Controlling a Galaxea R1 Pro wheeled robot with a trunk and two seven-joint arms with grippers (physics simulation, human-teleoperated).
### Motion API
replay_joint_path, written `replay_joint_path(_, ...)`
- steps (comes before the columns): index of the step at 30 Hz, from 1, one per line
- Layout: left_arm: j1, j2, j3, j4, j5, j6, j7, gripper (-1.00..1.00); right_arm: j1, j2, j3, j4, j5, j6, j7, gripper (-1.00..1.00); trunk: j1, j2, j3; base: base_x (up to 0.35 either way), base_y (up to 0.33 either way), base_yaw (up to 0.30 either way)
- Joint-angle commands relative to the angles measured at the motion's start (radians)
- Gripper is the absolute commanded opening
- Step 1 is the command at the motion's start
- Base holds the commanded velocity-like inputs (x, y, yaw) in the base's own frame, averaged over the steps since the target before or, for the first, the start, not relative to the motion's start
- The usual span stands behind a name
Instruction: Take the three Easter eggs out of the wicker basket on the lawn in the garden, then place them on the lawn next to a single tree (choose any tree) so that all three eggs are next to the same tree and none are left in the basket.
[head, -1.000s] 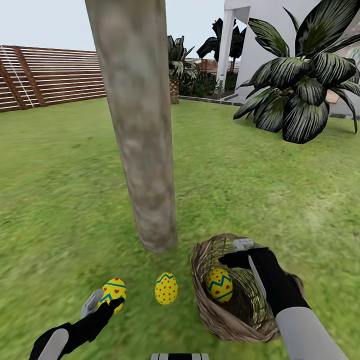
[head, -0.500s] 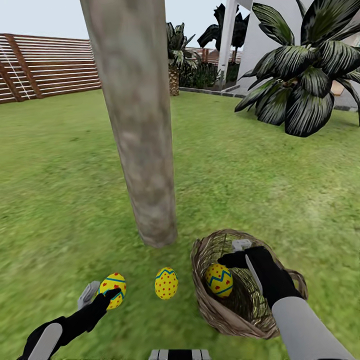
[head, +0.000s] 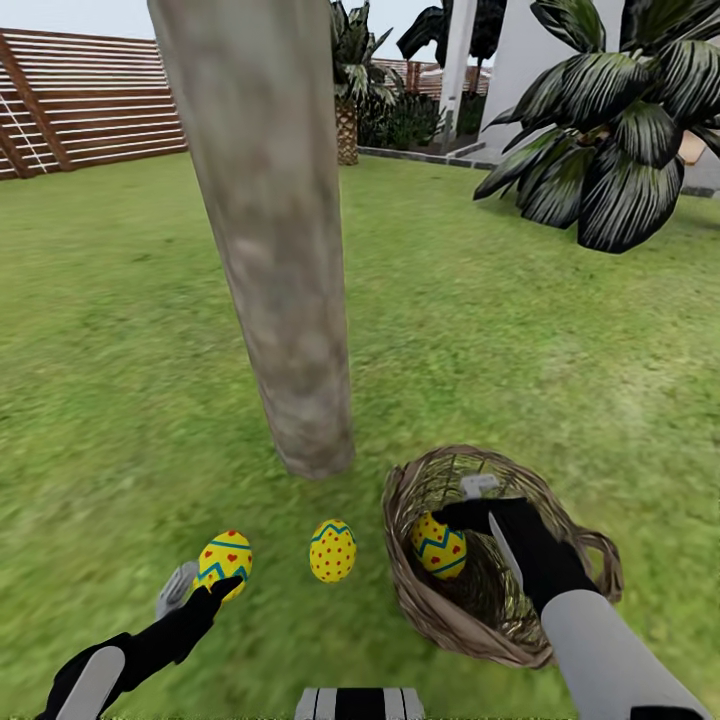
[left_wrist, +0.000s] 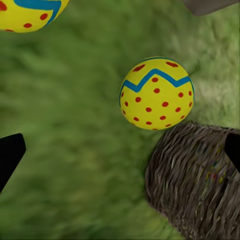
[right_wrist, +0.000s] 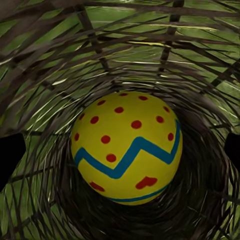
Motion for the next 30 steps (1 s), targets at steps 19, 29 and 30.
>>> replay_joint_path(19,0.0,-0.006,-0.003,0.001,0.005,0.006,-0.001,1.0,0.001,-0.018,0.185,0.012,0.013,-0.094,0.019,1.0,0.0,-0.001,-0.005,0.0,0.0,0.0)
replay_joint_path(29,0.0,-0.006,-0.006,0.004,0.005,0.007,-0.001,1.0,0.001,-0.03,0.188,0.016,0.128,-0.089,0.022,1.0,0.0,-0.001,-0.005,0.0,0.0,0.0)
replay_joint_path(30,0.0,-0.006,-0.007,0.004,0.005,0.007,-0.001,1.0,0.001,-0.03,0.187,0.02,0.133,-0.089,0.022,1.0,0.0,-0.001,-0.005,0.0,0.0,0.0)
